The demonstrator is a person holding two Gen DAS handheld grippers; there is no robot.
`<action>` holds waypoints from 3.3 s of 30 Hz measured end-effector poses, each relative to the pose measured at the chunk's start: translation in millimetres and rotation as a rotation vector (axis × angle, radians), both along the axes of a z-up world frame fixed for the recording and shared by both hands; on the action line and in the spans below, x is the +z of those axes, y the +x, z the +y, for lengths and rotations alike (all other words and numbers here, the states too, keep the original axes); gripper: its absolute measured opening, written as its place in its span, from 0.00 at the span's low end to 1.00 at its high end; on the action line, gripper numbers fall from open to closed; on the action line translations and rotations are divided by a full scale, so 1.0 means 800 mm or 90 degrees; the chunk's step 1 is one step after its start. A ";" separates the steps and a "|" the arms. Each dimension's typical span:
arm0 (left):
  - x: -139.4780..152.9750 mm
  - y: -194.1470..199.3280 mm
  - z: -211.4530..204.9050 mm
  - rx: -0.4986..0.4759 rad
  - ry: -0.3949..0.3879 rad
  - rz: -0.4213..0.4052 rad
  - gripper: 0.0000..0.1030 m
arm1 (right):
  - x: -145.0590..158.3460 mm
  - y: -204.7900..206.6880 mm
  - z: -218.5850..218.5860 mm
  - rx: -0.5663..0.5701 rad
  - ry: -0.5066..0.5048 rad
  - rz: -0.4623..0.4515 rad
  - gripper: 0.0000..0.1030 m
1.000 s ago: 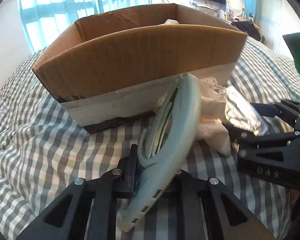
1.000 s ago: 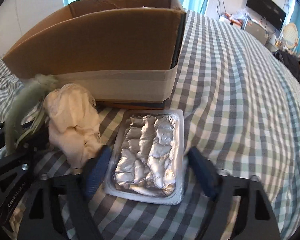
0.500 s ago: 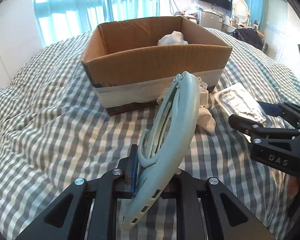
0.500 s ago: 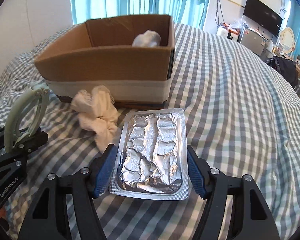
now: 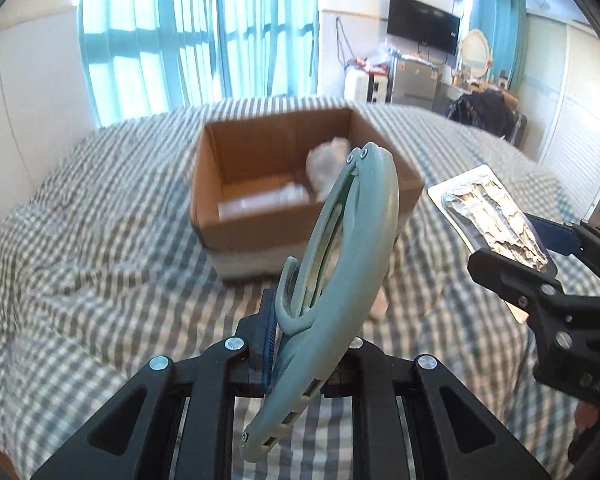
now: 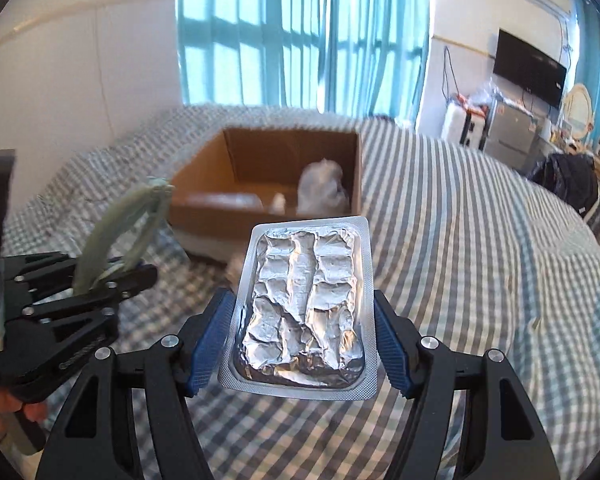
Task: Organize objects
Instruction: 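Lift the clip and foil pack over the box and release both, then raise both tools away from the box, then grasp the white lace-edged cloth beside the box with the right tool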
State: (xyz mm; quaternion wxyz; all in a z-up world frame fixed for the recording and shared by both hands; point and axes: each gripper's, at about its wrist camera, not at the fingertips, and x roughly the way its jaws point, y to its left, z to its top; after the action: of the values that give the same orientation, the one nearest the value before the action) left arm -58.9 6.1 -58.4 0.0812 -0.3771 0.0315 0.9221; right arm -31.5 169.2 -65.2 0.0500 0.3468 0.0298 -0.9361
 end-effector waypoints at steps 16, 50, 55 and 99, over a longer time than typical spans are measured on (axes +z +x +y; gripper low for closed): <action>0.083 -0.106 0.000 -0.012 0.030 0.066 0.15 | 0.104 -0.088 -0.004 0.046 -0.002 0.111 0.66; 0.000 -0.219 -0.007 0.040 0.048 -0.033 0.65 | 0.035 -0.261 0.019 0.014 -0.061 0.041 0.73; 0.052 -0.180 -0.007 0.049 0.058 0.019 0.83 | 0.089 -0.208 0.023 0.001 -0.044 0.082 0.78; -0.097 -0.071 -0.080 0.176 -0.038 0.013 1.00 | -0.116 -0.117 -0.038 0.022 -0.050 -0.108 0.85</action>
State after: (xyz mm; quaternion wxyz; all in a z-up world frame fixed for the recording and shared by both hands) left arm -115.5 -57.8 -135.8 -0.0583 -0.3705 0.0073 0.9270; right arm -125.2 138.6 -157.9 0.0823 0.4217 -0.0053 -0.9030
